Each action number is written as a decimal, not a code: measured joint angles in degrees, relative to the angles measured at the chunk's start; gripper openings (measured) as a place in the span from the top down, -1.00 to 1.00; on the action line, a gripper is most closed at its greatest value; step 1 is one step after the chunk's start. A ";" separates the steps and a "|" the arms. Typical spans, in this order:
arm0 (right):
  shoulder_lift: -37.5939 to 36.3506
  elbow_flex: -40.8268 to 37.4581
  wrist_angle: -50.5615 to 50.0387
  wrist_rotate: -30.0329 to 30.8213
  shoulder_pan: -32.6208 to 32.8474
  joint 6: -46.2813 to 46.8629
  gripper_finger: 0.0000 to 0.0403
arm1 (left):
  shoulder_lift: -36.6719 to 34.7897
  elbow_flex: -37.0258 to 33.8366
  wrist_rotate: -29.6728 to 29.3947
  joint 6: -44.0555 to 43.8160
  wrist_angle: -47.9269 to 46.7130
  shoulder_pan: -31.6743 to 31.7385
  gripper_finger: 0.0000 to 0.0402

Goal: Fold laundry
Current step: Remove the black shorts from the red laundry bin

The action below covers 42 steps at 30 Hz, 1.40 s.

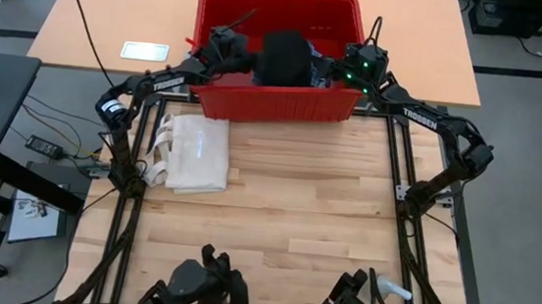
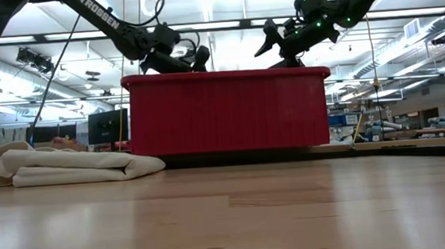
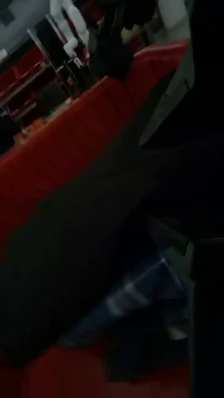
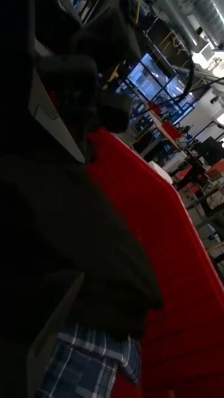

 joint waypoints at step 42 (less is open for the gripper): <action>2.51 -0.02 3.26 16.46 4.99 -9.07 -0.39 | 1.03 0.02 4.58 4.53 10.26 -2.56 -0.02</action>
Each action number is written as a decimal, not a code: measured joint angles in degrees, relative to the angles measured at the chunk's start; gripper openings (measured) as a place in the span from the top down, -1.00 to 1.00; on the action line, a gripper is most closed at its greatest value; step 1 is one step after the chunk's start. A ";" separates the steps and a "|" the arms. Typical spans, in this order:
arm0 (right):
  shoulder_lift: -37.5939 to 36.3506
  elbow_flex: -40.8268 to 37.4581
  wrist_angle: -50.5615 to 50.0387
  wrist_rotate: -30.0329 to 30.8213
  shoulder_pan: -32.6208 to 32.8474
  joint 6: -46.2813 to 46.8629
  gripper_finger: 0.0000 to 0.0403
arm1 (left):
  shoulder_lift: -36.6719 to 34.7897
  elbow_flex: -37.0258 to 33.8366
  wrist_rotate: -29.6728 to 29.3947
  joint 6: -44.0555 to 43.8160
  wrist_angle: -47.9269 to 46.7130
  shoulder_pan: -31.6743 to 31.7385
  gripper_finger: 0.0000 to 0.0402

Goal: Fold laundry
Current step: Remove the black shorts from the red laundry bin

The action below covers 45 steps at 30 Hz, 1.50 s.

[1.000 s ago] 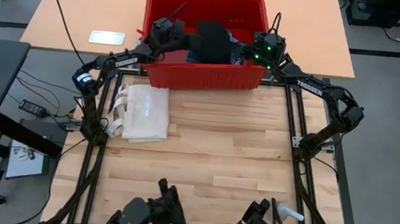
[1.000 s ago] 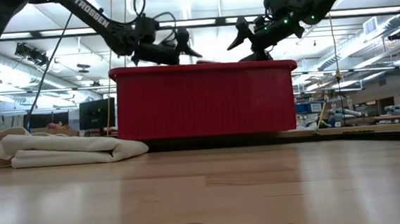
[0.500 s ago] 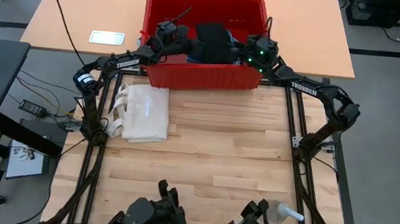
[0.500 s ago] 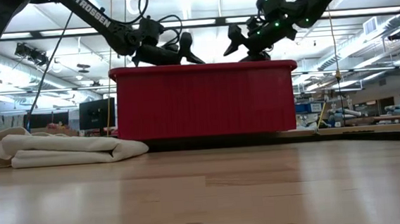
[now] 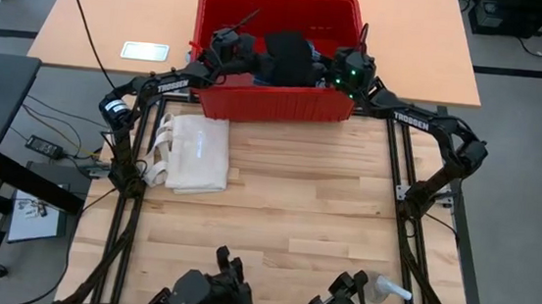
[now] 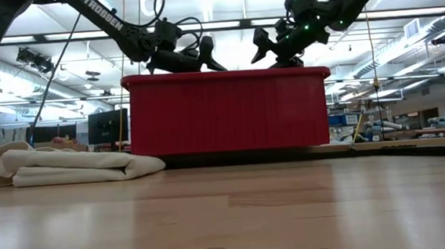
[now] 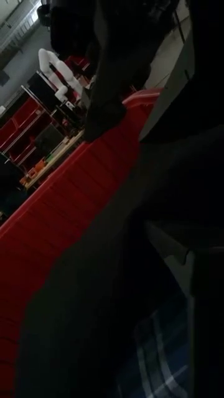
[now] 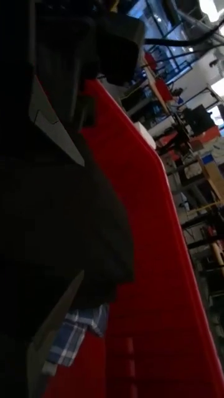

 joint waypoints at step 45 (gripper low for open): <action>-0.07 0.02 1.46 -11.98 -0.23 0.64 -0.39 | -2.02 0.02 5.60 -19.39 -19.68 7.68 -0.27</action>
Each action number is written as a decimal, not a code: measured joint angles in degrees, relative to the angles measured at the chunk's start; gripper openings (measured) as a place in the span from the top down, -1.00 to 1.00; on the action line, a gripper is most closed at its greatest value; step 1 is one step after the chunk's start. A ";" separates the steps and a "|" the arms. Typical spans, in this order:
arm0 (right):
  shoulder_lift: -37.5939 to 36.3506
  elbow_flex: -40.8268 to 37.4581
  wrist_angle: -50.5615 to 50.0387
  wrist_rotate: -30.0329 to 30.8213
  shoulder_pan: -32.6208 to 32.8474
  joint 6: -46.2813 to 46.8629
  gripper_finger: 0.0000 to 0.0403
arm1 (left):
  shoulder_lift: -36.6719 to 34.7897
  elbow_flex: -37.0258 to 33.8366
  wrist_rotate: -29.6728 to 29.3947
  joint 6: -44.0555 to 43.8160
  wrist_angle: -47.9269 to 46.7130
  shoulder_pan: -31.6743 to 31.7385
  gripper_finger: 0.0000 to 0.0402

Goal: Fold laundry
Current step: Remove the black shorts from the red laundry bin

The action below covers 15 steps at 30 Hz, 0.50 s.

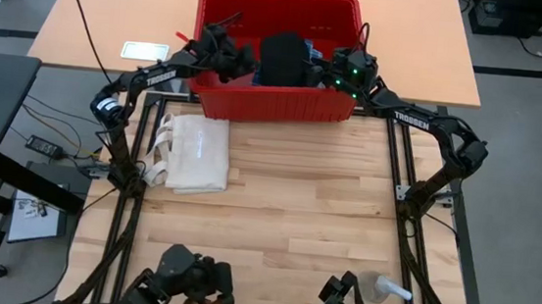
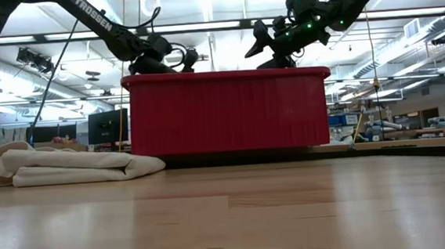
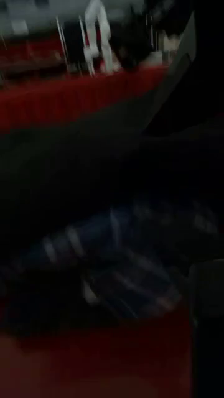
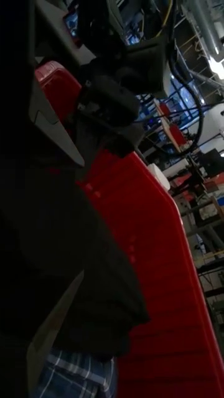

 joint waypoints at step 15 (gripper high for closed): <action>0.00 0.00 0.36 -1.13 0.31 1.58 -0.39 | 3.23 -0.06 -1.37 -6.36 7.68 -2.50 -0.43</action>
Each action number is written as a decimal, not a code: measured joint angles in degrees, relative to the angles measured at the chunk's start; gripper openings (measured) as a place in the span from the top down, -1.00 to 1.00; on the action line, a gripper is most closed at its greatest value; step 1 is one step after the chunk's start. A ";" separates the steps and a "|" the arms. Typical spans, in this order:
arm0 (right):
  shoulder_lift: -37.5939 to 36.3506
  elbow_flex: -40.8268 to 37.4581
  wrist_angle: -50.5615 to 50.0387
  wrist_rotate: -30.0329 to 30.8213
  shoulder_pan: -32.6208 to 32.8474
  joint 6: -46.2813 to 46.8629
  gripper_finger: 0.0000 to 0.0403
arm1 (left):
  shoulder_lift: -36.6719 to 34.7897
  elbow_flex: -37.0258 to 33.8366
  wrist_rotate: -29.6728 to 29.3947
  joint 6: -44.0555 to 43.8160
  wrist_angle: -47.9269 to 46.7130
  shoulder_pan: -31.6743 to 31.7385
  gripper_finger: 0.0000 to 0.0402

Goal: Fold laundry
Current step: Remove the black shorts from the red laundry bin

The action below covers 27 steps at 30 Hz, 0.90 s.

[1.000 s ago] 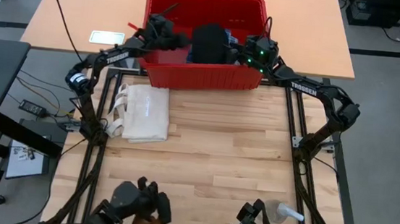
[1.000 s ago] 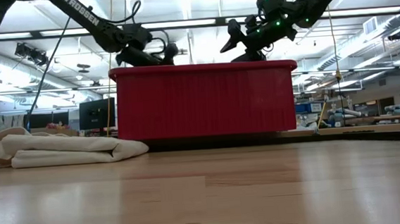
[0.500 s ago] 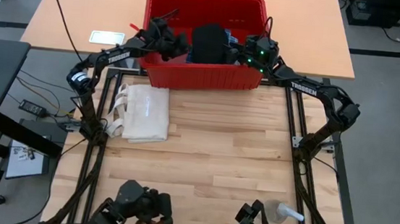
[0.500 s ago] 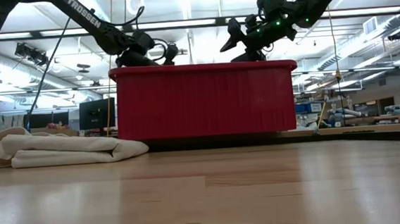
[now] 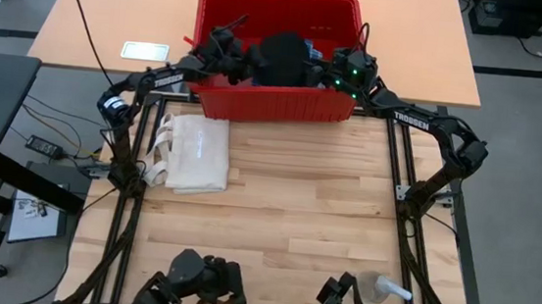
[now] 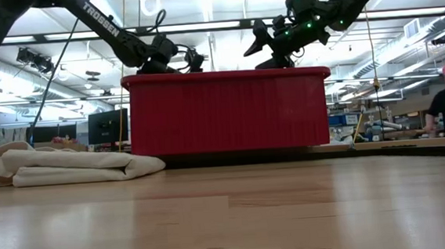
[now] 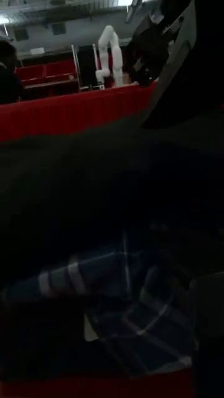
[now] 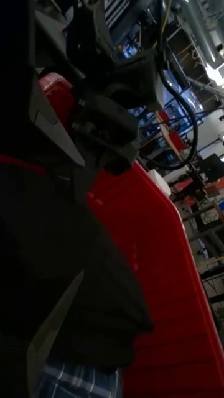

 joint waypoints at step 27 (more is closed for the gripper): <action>0.00 0.00 -0.13 -1.87 0.15 1.49 -0.39 | 8.32 0.04 -3.26 -0.49 18.58 -4.05 0.30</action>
